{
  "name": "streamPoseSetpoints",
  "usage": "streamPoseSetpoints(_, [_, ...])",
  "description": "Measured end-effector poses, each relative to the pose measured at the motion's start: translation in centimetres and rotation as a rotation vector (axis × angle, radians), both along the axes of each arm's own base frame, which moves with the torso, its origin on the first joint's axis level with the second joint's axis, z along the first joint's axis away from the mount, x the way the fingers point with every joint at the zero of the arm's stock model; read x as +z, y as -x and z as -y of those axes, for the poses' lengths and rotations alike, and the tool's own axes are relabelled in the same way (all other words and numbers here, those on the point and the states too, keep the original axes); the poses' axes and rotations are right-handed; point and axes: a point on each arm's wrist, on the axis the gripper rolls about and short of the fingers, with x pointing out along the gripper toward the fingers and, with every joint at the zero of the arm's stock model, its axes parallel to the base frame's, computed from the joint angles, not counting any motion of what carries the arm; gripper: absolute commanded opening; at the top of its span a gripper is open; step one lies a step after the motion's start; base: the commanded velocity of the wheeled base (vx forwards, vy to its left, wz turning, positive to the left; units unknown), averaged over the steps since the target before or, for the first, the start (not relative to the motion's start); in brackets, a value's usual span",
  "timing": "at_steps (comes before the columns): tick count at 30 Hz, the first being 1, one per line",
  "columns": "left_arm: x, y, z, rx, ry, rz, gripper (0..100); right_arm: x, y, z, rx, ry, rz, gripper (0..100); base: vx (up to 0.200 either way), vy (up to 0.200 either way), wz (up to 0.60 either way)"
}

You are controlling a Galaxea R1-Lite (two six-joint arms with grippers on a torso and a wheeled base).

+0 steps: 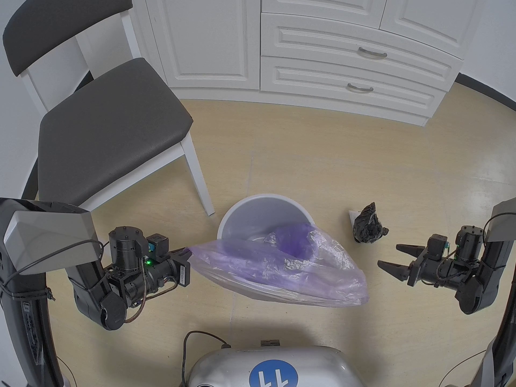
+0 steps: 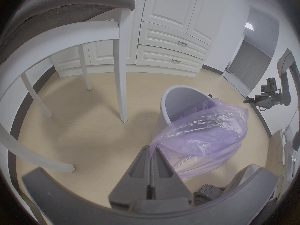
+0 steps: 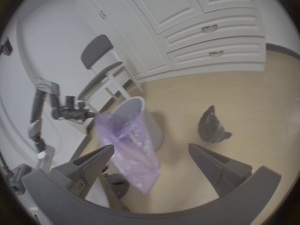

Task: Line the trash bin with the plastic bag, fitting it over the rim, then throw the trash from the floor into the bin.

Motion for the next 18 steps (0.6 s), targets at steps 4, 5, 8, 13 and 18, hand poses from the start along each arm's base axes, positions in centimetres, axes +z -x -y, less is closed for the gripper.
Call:
streamPoseSetpoints(4, [0.1,0.0,0.1,0.0,0.004,0.007,0,1.5,-0.5,-2.3,-0.189,0.112,0.076,100,0.0,0.0,0.0])
streamPoseSetpoints(5, [0.1,0.0,0.1,0.0,0.004,0.007,0,1.7,-0.6,-2.6,-0.211,0.131,0.088,100,0.0,0.0,0.0])
streamPoseSetpoints(8, [0.1,0.1,0.1,0.0,0.005,0.009,100,2.6,-0.5,-4.1,-0.312,0.212,0.145,100,0.0,0.0,0.0])
streamPoseSetpoints(13, [0.1,0.2,0.1,-0.001,0.006,0.01,100,4.1,0.7,-7.7,-0.454,0.35,0.227,100,0.0,0.0,0.0])
streamPoseSetpoints(18, [0.0,0.4,0.2,-0.004,0.005,0.01,100,5.7,3.8,-12.1,-0.506,0.449,0.3,100,0.0,0.0,0.0])
